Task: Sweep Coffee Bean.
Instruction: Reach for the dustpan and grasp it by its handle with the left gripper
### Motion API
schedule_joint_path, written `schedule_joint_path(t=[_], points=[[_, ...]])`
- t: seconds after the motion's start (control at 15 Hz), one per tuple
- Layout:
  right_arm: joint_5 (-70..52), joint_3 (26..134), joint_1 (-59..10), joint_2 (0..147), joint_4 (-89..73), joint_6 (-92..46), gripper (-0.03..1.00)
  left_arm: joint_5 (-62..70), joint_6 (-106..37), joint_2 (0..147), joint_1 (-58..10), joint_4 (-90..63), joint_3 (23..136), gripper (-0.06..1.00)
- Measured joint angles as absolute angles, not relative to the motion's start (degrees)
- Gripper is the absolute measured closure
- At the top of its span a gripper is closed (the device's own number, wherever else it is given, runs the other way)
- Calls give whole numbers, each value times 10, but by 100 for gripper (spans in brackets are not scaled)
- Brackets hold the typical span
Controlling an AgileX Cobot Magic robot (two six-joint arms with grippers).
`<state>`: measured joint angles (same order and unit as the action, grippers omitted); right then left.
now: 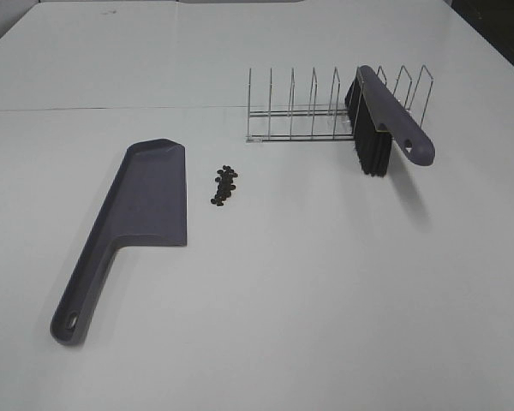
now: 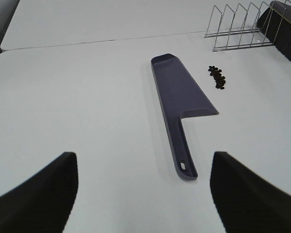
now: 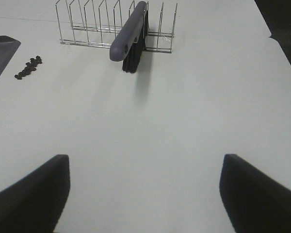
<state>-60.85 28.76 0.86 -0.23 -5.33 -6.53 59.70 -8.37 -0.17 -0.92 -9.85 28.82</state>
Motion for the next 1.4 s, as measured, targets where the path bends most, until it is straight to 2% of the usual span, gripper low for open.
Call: schedule_joint_path(t=[1.4], points=[[-608, 288, 9, -2, -53, -65, 23, 597, -84, -2, -9, -99, 288, 23]])
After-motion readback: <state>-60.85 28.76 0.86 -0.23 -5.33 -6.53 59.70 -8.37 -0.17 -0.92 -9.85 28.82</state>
